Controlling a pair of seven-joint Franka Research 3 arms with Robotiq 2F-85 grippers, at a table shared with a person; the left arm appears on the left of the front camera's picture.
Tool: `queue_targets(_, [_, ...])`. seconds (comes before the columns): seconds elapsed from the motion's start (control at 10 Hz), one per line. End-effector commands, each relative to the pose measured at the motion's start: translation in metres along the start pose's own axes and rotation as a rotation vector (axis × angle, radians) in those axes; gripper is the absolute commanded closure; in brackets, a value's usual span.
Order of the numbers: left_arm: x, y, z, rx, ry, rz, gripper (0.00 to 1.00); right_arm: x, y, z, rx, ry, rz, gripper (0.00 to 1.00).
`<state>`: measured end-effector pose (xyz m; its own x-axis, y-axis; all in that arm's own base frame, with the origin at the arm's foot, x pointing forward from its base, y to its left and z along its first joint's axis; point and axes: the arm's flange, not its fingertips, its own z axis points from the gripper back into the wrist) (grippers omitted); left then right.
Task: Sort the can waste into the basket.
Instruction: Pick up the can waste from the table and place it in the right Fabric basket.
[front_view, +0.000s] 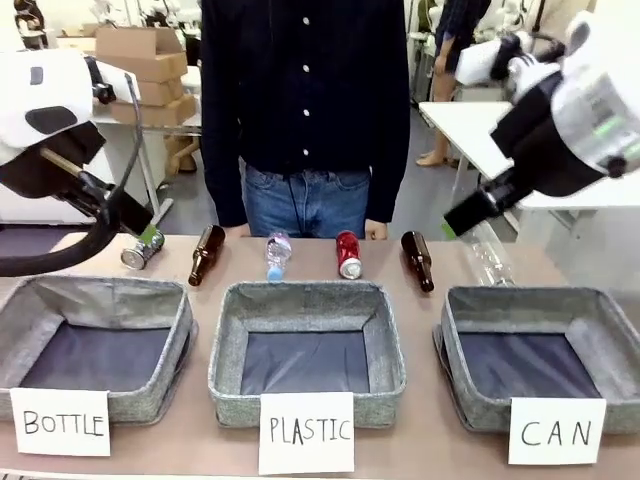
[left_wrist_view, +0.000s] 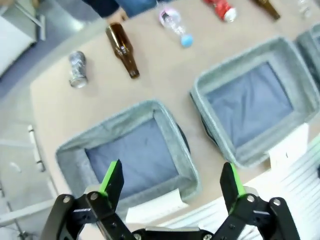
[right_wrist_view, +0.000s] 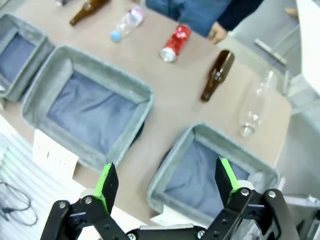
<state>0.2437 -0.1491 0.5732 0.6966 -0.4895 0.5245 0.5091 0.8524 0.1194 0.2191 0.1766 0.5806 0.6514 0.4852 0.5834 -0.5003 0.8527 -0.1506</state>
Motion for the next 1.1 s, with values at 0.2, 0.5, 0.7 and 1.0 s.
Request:
queue_targets(0.2, [-0.001, 0.000, 0.000, 0.000, 0.003, 0.000, 0.00, -0.001, -0.010, -0.009, 0.008, 0.031, -0.041, 0.00])
queue_targets(0.5, [-0.003, 0.054, 0.008, -0.759, 0.061, 0.227, 0.00, 0.004, -0.061, -0.002, 0.387, -0.111, -0.571, 0.00])
queue_targets(0.7, [-0.034, 0.134, -0.002, -1.088, -0.056, 0.560, 0.00, -0.029, -0.123, 0.017, 0.709, -0.223, -0.956, 0.00])
queue_targets(1.0, [-0.045, 0.186, -0.023, -1.176, -0.193, 0.721, 0.00, -0.088, -0.177, 0.022, 0.829, -0.305, -1.215, 0.00])
